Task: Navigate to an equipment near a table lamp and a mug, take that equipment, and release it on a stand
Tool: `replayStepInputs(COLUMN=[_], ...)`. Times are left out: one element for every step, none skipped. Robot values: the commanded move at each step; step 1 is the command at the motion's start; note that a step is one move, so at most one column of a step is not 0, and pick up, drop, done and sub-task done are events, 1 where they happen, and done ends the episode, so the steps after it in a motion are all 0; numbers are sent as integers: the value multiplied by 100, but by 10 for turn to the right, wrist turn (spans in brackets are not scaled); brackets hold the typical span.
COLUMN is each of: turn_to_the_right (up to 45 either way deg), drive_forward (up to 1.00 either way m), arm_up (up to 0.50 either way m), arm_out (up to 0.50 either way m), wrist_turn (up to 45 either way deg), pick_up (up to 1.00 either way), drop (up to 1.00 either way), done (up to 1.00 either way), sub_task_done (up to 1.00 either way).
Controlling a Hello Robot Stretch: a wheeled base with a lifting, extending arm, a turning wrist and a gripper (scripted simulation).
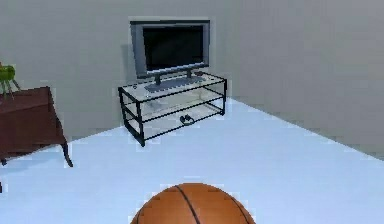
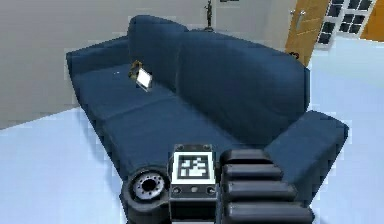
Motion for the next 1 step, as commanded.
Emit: replayStepInputs(turn_to_the_right=[0], drive_forward=[100], arm_up=[0], arm_out=[0], wrist_turn=[0], pick_up=[0], drop=[0], done=[0], sub_task_done=[0])
